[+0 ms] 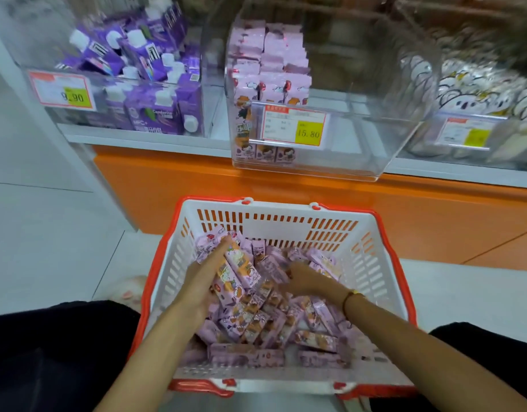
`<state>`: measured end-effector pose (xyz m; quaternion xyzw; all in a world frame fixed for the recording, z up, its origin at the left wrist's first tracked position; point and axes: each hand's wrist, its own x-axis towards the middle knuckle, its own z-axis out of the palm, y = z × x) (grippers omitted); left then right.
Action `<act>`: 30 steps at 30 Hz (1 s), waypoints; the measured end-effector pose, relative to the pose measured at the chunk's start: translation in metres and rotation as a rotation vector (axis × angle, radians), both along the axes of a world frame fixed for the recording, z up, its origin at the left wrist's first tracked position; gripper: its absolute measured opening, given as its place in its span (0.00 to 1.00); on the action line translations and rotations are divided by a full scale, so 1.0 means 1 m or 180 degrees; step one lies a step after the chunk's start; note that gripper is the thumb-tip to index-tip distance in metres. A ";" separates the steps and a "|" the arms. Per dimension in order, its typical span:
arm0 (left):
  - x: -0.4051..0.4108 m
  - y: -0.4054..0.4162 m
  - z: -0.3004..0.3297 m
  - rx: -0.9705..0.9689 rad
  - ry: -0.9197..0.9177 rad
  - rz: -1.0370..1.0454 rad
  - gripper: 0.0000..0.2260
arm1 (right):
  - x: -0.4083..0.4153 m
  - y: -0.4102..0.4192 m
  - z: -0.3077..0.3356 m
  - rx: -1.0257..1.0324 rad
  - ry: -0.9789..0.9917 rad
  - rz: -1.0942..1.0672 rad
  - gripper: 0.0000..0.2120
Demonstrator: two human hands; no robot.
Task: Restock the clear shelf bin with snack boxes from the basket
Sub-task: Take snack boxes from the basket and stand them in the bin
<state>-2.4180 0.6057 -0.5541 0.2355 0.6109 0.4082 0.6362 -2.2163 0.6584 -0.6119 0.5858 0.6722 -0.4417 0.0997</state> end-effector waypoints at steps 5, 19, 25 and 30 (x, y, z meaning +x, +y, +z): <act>-0.006 -0.006 0.072 0.0753 0.0256 -0.0458 0.17 | 0.015 -0.005 0.122 -0.0256 0.0098 0.0135 0.28; -0.022 0.044 0.247 0.2469 0.0792 -0.0391 0.26 | 0.012 -0.020 0.279 0.2354 0.1606 -0.0676 0.17; -0.025 0.097 0.228 0.2318 0.0128 0.0565 0.20 | 0.005 0.046 0.293 0.1416 0.2287 -0.1581 0.15; -0.025 0.120 0.220 0.2139 0.0096 0.0517 0.27 | 0.018 0.100 0.311 0.1213 0.2132 -0.1831 0.09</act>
